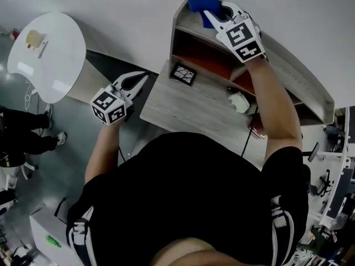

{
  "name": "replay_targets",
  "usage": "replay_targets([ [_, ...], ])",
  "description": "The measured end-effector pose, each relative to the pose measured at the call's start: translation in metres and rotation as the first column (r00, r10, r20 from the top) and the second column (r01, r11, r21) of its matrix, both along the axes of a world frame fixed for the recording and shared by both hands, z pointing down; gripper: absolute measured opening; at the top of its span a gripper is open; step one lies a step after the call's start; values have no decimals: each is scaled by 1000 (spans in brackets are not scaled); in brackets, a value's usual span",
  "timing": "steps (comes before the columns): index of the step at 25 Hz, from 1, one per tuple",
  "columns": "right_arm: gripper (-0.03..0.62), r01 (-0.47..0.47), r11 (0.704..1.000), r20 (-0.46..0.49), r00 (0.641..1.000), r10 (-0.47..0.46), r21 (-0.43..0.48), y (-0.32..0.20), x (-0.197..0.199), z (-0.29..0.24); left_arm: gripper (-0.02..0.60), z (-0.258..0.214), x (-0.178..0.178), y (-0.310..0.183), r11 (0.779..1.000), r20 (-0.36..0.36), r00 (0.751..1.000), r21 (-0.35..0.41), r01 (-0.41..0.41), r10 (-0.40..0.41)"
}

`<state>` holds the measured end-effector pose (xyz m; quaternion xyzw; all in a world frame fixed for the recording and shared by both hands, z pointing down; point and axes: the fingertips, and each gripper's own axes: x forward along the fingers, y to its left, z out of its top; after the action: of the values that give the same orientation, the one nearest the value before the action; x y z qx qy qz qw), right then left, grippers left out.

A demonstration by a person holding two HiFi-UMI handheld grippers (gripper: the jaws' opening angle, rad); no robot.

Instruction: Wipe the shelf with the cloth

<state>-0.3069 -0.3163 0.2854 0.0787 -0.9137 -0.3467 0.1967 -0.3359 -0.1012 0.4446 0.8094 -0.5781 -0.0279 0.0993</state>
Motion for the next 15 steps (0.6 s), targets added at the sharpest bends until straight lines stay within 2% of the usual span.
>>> replay_targets([
  [15, 57, 26, 999, -157, 987, -20, 37, -11, -38, 52, 17, 8, -12, 27, 997, -8, 997, -18, 73, -73],
])
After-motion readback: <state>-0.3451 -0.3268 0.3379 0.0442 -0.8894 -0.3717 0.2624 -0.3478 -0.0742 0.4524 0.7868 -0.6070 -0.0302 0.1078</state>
